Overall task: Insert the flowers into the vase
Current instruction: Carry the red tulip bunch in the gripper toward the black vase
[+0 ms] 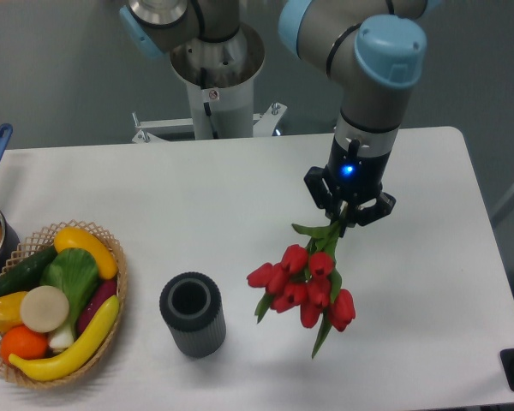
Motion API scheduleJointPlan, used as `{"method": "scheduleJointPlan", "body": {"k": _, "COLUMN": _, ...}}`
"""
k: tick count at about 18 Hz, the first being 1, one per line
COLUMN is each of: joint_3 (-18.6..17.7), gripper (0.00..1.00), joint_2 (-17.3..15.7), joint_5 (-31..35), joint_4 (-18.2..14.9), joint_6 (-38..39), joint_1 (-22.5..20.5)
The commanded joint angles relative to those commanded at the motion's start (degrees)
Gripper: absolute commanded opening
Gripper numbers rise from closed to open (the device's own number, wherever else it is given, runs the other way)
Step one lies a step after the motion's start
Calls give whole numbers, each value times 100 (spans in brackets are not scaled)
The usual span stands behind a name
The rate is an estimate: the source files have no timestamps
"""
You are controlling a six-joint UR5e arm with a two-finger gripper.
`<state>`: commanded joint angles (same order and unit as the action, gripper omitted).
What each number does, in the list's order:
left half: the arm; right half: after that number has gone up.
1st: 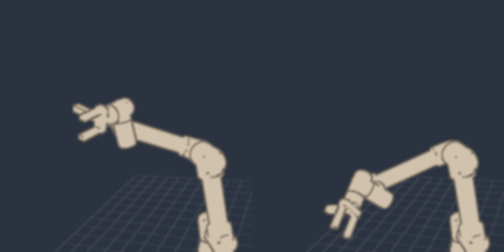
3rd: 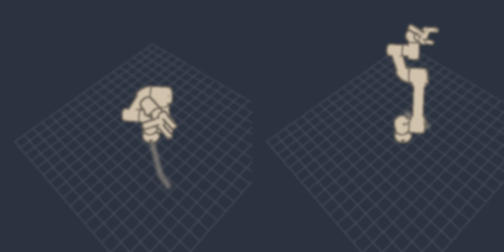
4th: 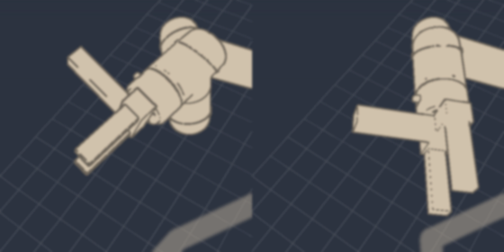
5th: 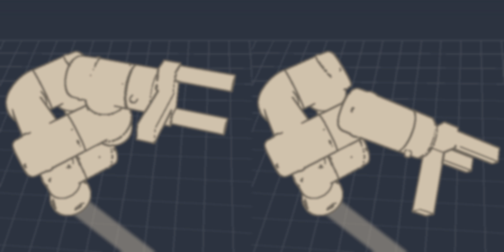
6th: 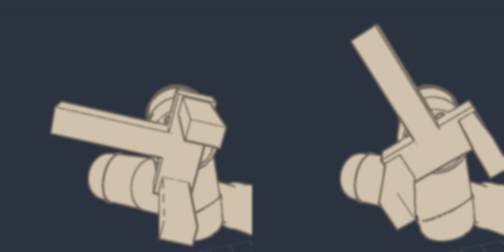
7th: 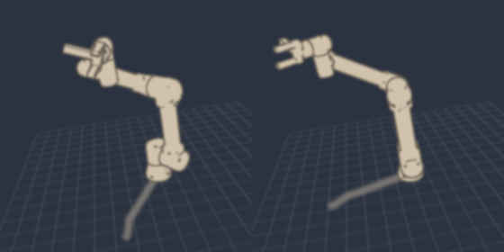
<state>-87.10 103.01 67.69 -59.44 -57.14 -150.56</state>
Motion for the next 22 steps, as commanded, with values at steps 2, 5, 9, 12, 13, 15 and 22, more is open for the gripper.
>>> {"method": "scheduleJointPlan", "body": {"k": 2, "joint_3": 0, "gripper": 0, "joint_2": 9, "joint_5": -307, "joint_4": 370, "joint_6": 273, "joint_1": 61}}
{"method": "scheduleJointPlan", "body": {"k": 5, "joint_3": 9, "gripper": 0, "joint_2": 26, "joint_5": -773, "joint_4": 669, "joint_6": 537, "joint_1": 62}}
{"method": "scheduleJointPlan", "body": {"k": 9, "joint_3": 9, "gripper": 0, "joint_2": 44, "joint_5": -1056, "joint_4": 898, "joint_6": 678, "joint_1": 62}}
{"method": "scheduleJointPlan", "body": {"k": 12, "joint_3": 0, "gripper": 0, "joint_2": 53, "joint_5": -1405, "joint_4": 925, "joint_6": 871, "joint_1": 88}}
{"method": "scheduleJointPlan", "body": {"k": 13, "joint_3": 0, "gripper": 0, "joint_2": 62, "joint_5": -1608, "joint_4": 925, "joint_6": 1002, "joint_1": 114}}
{"method": "scheduleJointPlan", "body": {"k": 15, "joint_3": 9, "gripper": 0, "joint_2": 79, "joint_5": -1995, "joint_4": 925, "joint_6": 1100, "joint_1": 132}}
{"method": "scheduleJointPlan", "body": {"k": 22, "joint_3": -44, "gripper": 0, "joint_2": 263, "joint_5": -2593, "joint_4": 1637, "joint_6": 1575, "joint_1": 386}}
